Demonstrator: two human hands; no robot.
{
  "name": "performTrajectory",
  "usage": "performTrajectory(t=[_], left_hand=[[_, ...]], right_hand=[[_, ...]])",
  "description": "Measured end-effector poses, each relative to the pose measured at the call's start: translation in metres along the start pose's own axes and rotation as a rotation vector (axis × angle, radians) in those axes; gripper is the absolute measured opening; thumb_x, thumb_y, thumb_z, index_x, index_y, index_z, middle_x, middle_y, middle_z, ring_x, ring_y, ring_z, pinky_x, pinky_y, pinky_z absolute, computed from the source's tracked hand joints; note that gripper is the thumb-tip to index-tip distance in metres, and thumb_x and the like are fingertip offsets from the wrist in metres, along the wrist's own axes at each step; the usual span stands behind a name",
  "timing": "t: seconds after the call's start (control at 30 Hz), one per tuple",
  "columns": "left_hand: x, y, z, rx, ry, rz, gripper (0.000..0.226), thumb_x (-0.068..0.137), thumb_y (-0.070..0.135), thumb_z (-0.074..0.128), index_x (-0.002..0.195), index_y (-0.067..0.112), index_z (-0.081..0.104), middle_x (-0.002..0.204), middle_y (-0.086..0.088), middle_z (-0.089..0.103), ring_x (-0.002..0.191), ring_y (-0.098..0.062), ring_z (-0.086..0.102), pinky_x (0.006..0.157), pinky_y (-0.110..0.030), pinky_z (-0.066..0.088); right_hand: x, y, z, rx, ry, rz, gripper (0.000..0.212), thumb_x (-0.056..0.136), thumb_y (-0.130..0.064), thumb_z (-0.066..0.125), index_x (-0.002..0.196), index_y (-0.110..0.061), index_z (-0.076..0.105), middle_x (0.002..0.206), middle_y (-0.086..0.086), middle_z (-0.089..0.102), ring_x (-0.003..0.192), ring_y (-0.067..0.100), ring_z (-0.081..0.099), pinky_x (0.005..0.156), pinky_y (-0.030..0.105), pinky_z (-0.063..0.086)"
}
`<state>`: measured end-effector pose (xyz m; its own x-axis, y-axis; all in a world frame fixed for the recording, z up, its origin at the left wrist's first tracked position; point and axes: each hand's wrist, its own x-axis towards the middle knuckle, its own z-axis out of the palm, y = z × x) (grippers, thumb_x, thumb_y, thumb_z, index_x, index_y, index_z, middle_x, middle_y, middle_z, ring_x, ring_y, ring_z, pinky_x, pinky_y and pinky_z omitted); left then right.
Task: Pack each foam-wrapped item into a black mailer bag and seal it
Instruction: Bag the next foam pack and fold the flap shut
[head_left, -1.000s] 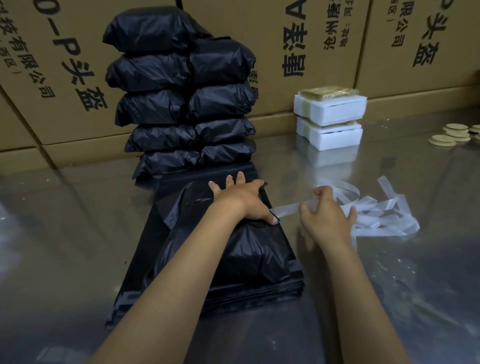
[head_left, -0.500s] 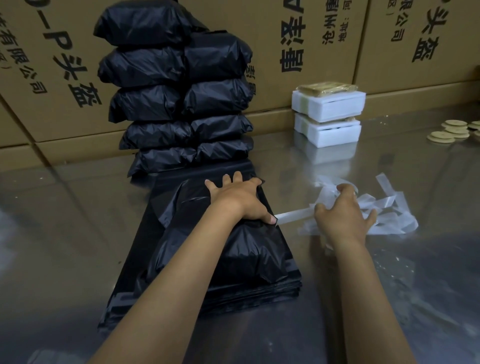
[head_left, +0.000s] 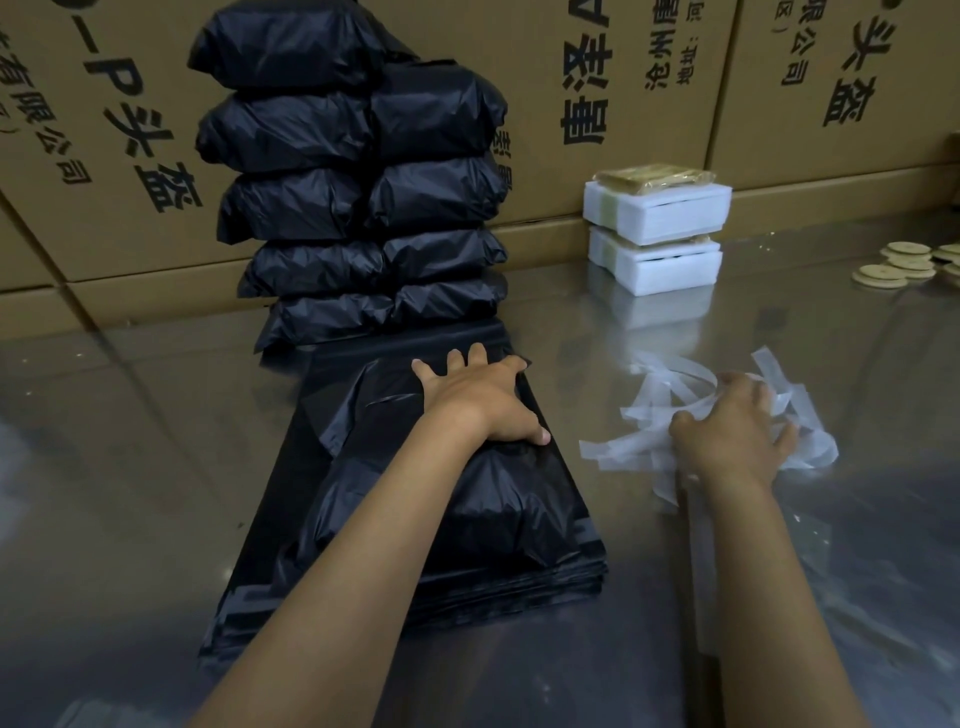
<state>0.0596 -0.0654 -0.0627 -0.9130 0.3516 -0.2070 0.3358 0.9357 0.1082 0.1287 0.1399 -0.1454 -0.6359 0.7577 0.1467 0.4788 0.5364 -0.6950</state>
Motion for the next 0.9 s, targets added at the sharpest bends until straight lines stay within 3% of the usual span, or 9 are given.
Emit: performTrajectory(t=[0.1,0.2,0.3,0.43,0.53,0.6,0.7,0.8,0.9], left_hand=[[-0.001,0.002,0.000,0.017,-0.014,-0.009,0.106,0.070,0.064,0.077,0.155,0.042,0.019,0.166,-0.007,0.002,0.153,-0.033,-0.004,0.116,-0.068,-0.006],[-0.002,0.004,0.000,0.053,-0.008,-0.023,0.108,0.069,0.060,0.080,0.155,0.040,0.019,0.163,-0.005,0.012,0.152,-0.033,0.003,0.117,-0.068,-0.001],[-0.002,0.007,0.000,0.061,0.022,-0.039,0.106,0.072,0.053,0.080,0.156,0.036,0.018,0.160,-0.004,0.018,0.150,-0.032,0.009,0.117,-0.067,0.003],[-0.005,0.010,0.005,0.048,0.074,-0.054,0.096,0.079,0.040,0.072,0.157,0.034,0.016,0.162,-0.006,0.017,0.150,-0.033,0.010,0.117,-0.067,0.001],[-0.006,0.010,0.006,0.035,0.102,-0.050,0.089,0.081,0.035,0.065,0.156,0.033,0.018,0.162,-0.007,0.018,0.149,-0.033,0.013,0.118,-0.066,0.000],[-0.007,0.010,0.007,0.028,0.113,-0.048,0.086,0.081,0.034,0.062,0.156,0.033,0.020,0.161,-0.007,0.019,0.149,-0.033,0.014,0.118,-0.066,0.000],[-0.007,0.009,0.008,0.008,0.135,-0.043,0.083,0.081,0.033,0.059,0.155,0.033,0.022,0.161,-0.007,0.021,0.149,-0.033,0.015,0.118,-0.065,-0.001],[-0.007,0.008,0.011,-0.018,0.178,-0.042,0.081,0.085,0.034,0.056,0.156,0.032,0.019,0.161,-0.006,0.022,0.149,-0.032,0.016,0.118,-0.064,-0.002],[-0.007,0.006,0.016,-0.073,0.285,-0.034,0.069,0.093,0.034,0.048,0.157,0.031,0.021,0.158,-0.002,0.032,0.147,-0.028,0.024,0.120,-0.061,-0.002]], right_hand=[[0.001,-0.001,-0.002,0.020,0.008,0.004,0.059,0.090,-0.020,0.060,0.145,-0.009,0.042,0.152,0.015,0.043,0.146,0.026,0.033,0.124,0.047,-0.003],[-0.003,-0.008,-0.001,0.056,0.059,-0.029,0.046,0.093,-0.021,0.058,0.135,-0.004,0.051,0.127,0.019,0.065,0.135,0.032,0.047,0.124,0.044,0.000],[-0.007,-0.014,-0.002,0.181,0.106,-0.085,0.038,0.092,-0.013,0.055,0.129,-0.003,0.057,0.119,0.018,0.070,0.127,0.037,0.052,0.121,0.047,0.020],[-0.012,-0.023,-0.006,0.389,0.147,-0.066,0.035,0.092,-0.010,0.050,0.126,-0.009,0.061,0.110,0.009,0.071,0.111,0.032,0.061,0.095,0.040,0.047],[-0.014,-0.029,-0.004,0.455,0.162,-0.075,0.031,0.090,-0.006,0.050,0.117,-0.011,0.064,0.073,-0.003,0.063,0.076,0.019,0.060,0.067,0.030,0.042],[-0.015,-0.033,-0.001,0.463,0.160,-0.098,0.027,0.087,-0.002,0.051,0.110,-0.011,0.064,0.060,-0.004,0.054,0.062,0.012,0.052,0.061,0.030,0.043],[-0.018,-0.036,0.002,0.449,0.154,-0.141,0.030,0.084,0.001,0.055,0.111,-0.009,0.062,0.067,0.002,0.056,0.070,0.022,0.055,0.074,0.034,0.046],[-0.023,-0.039,0.005,0.451,0.122,-0.177,0.040,0.084,0.002,0.059,0.122,-0.009,0.061,0.104,0.007,0.059,0.098,0.024,0.058,0.082,0.030,0.043],[-0.030,-0.049,0.011,0.476,0.083,-0.194,0.039,0.087,-0.004,0.059,0.125,-0.011,0.061,0.119,0.005,0.058,0.110,0.024,0.057,0.087,0.030,0.042]])
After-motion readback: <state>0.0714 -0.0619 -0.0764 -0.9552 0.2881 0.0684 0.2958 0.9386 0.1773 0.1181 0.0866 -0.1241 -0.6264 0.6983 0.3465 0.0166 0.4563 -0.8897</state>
